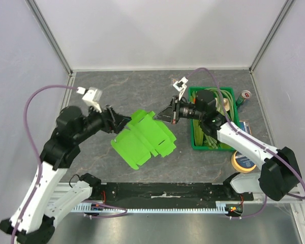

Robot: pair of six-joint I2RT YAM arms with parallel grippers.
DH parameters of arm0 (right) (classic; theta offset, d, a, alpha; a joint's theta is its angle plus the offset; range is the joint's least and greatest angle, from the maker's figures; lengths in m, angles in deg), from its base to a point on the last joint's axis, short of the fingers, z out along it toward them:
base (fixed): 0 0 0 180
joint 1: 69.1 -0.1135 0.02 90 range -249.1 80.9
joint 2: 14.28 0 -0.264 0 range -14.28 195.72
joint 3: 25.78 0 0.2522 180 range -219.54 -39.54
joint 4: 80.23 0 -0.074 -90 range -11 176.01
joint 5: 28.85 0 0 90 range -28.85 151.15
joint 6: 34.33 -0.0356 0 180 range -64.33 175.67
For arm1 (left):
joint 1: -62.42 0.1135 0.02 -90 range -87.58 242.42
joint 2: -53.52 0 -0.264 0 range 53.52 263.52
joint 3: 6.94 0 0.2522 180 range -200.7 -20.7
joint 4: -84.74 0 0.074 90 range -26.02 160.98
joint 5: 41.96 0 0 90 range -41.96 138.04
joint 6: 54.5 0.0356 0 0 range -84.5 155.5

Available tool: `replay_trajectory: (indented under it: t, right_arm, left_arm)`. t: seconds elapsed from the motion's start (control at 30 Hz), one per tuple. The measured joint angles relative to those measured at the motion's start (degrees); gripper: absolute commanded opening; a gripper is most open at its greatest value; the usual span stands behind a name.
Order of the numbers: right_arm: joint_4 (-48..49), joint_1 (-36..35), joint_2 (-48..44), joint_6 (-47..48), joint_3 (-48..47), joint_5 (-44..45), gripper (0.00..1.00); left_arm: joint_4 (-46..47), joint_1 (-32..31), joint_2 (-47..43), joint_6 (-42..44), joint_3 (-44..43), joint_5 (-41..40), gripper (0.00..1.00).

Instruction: Fold the paper box

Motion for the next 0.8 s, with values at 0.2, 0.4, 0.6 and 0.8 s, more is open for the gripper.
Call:
replay_trajectory:
  t: [0.2,0.4,0.6,0.8]
  right_arm:
    - [1.11,6.27,-2.14,-1.46,0.02,-5.46,0.00]
    - [2.47,6.86,-2.14,-3.08,0.04,-9.55,0.00]
    - [6.86,6.86,-2.14,-6.25,0.70,-11.72,0.00]
    - [10.29,6.88,-2.08,-8.87,1.36,-12.22,0.00]
  left_arm:
    - [4.59,7.58,-9.55,-3.04,11.41,5.92,0.82]
    - [10.67,11.56,-5.66,-6.19,17.55,17.73,0.60]
    - [14.36,12.15,-2.75,-6.34,17.66,21.86,0.37]
    - [17.92,12.17,-1.03,-6.64,17.70,25.33,0.25]
